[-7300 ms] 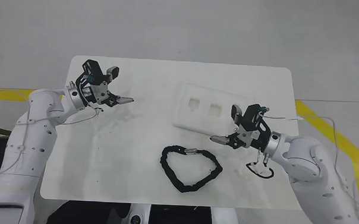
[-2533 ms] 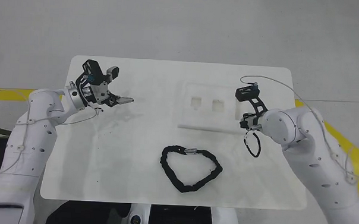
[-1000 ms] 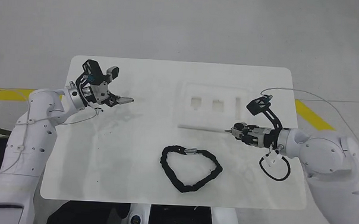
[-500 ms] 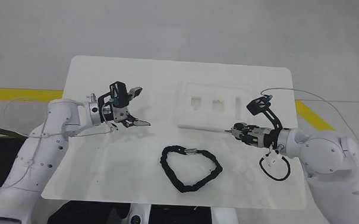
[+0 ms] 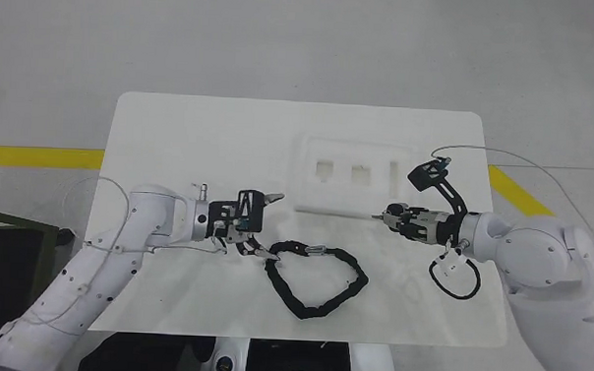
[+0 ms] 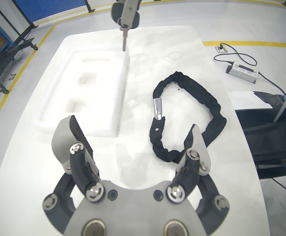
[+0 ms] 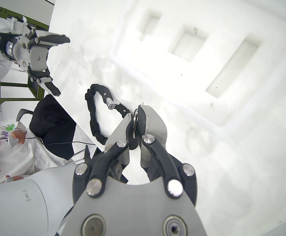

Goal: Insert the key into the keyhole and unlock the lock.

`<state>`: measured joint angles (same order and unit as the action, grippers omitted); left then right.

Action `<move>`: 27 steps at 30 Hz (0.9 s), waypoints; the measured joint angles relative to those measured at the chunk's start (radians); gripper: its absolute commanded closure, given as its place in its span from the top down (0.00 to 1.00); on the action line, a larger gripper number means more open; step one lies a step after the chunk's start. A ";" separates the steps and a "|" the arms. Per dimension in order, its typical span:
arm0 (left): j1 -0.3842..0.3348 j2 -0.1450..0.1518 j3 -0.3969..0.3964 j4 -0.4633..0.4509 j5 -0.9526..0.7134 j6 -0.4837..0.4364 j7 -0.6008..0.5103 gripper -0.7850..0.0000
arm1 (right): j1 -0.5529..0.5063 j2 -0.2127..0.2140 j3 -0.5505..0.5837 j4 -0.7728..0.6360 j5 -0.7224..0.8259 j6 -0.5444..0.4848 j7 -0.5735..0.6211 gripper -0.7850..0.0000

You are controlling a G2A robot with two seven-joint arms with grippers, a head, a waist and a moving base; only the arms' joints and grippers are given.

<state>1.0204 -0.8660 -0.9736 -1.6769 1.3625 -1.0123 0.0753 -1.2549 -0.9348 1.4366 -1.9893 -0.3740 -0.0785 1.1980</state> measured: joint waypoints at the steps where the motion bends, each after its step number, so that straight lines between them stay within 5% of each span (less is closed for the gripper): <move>1: -0.007 -0.001 0.023 0.001 0.014 0.000 0.009 1.00 | 0.000 0.000 0.000 0.000 0.000 0.000 0.000 0.00; 11: -0.087 -0.022 0.168 0.048 0.081 0.000 0.033 1.00 | 0.000 0.000 0.000 0.000 0.000 0.000 0.000 0.00; 27: -0.166 -0.098 0.315 0.138 0.090 0.039 -0.042 1.00 | 0.000 0.000 0.000 0.000 0.000 0.000 0.000 0.00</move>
<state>0.8543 -0.9642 -0.6583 -1.5392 1.4529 -0.9733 0.0334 -1.2549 -0.9348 1.4366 -1.9893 -0.3740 -0.0785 1.1980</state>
